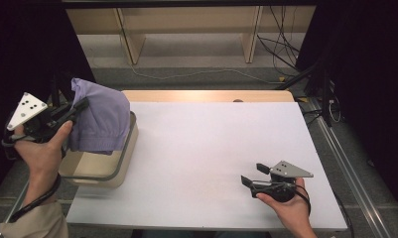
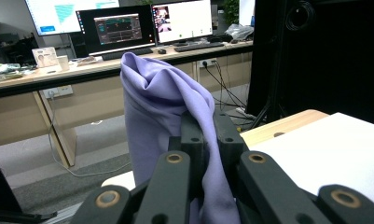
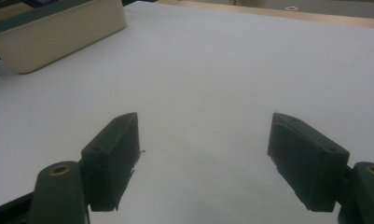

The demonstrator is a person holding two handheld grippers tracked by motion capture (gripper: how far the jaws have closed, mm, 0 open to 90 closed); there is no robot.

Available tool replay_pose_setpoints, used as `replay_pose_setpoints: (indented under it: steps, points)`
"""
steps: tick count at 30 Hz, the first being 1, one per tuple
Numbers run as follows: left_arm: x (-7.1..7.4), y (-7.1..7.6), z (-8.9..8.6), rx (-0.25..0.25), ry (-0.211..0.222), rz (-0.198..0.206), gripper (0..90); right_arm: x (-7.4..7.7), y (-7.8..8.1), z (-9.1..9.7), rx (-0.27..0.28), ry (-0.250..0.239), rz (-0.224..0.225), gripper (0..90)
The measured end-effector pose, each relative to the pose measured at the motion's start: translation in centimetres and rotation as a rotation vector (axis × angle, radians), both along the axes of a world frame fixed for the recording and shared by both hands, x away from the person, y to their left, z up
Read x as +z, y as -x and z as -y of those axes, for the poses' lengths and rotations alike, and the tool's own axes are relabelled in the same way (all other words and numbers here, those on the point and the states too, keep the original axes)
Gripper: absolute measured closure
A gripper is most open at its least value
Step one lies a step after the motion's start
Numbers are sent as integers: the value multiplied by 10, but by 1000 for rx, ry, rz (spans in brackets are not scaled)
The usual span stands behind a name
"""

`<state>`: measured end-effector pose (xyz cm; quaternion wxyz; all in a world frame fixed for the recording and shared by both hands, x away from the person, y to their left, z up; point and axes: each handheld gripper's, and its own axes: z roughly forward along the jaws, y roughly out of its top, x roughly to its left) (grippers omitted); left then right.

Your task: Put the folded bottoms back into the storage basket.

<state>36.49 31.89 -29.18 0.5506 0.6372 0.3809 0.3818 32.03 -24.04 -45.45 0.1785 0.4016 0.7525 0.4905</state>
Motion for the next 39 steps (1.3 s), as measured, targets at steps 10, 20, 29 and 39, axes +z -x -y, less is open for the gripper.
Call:
replay_pose_setpoints:
  steps: [10,20,29,39]
  points:
    - [-2,1,-1,-1,-10,-11,849,0,0,0,0,-2,0,260]
    - [-8,-1,-2,-3,-20,-31,849,0,0,0,1,-2,0,260]
    - [-12,-2,-3,-4,-23,-45,849,0,0,0,-1,-4,0,260]
    - [-15,-2,-4,-3,-29,-58,849,0,0,0,-1,-3,3,260]
